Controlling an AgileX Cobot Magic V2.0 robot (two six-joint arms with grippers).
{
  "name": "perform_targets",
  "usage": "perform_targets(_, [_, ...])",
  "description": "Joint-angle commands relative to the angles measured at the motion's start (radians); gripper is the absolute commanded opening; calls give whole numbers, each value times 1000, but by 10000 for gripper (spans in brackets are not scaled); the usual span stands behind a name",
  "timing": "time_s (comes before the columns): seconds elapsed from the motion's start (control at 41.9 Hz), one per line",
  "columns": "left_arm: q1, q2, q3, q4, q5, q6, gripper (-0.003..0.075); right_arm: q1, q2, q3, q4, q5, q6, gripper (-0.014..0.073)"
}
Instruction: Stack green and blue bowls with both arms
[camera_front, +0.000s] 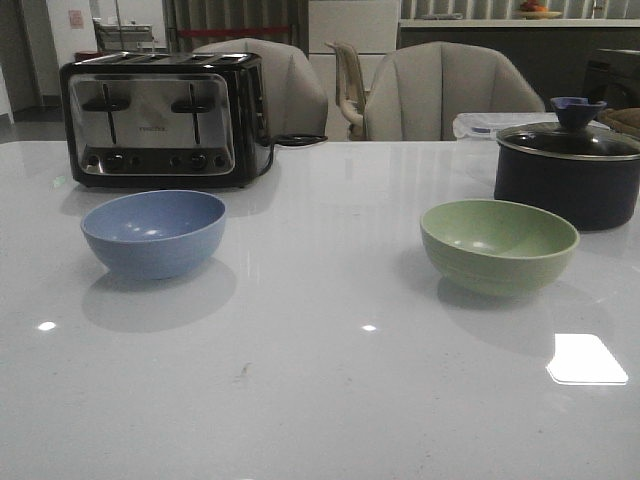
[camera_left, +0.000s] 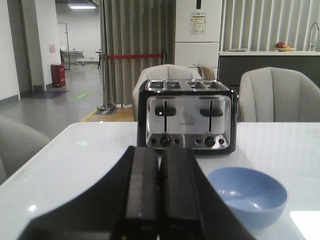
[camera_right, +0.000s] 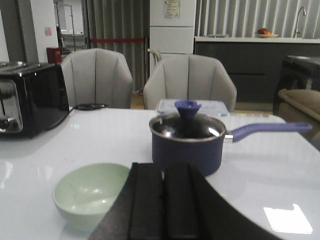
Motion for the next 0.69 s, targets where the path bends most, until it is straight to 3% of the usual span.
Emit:
perform_targets(0.0, [1, -7, -139, -9, -37, -6, 104, -3, -10, -141, -11, -13, -5, 44])
perform_targets(0.406, [1, 299, -628, -14, 333, -6, 104, -3, 296, -523, -13, 316, -5, 44])
perform_targets(0.669, [1, 474, -644, -15, 481, -6, 104, -3, 492, -539, -13, 424, -5, 44])
